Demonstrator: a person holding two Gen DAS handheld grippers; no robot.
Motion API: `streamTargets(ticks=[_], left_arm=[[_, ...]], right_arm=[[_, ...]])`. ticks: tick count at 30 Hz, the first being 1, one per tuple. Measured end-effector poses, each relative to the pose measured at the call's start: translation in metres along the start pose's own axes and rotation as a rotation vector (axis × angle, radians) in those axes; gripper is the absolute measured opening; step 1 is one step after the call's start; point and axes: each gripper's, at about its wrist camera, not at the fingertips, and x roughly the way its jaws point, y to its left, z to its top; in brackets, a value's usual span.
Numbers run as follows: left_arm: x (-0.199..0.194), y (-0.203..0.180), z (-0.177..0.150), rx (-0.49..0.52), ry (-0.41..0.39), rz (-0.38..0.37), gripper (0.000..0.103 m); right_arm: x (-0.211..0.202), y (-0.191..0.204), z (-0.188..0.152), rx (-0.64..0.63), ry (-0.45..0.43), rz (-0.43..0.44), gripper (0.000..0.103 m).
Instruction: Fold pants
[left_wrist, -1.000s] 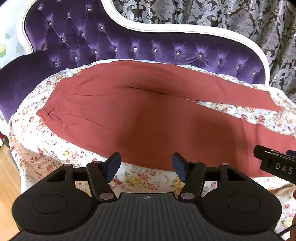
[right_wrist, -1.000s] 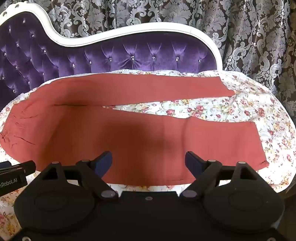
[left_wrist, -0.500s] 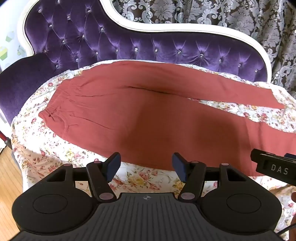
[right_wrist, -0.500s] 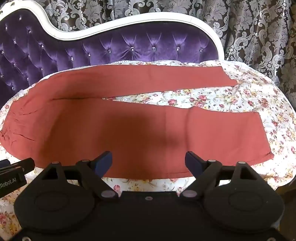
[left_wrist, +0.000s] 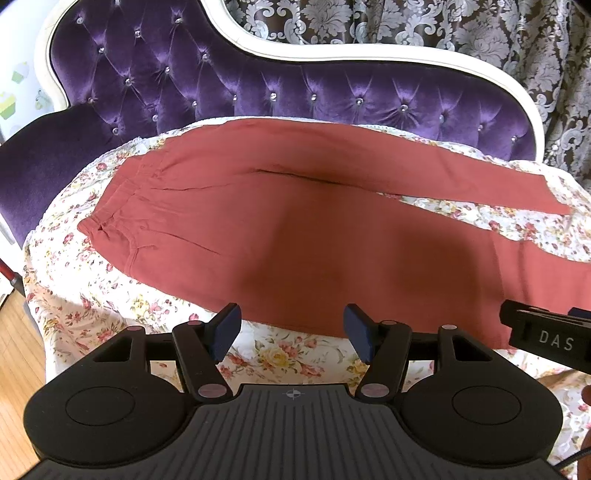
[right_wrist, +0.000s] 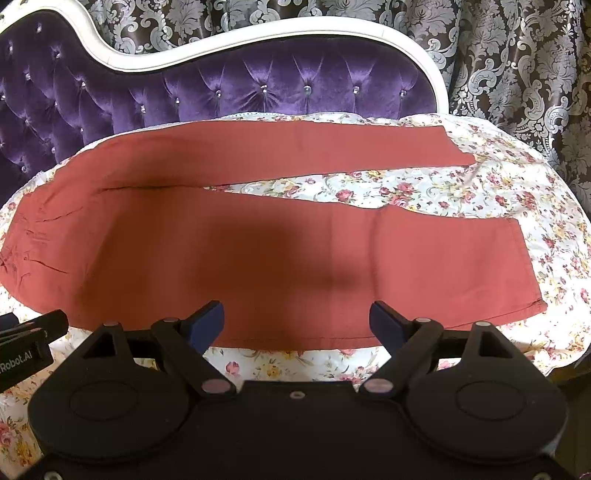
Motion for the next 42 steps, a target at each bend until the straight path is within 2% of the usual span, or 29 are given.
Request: streamTargets(ticks=[42], left_arm=[[0.0005, -0.0058, -0.0013, 0.022, 0.002, 0.001, 0.060]], right_arm=[[-0.0026, 0.0061, 0.0066, 0.003, 0.026, 0.019, 0.086]])
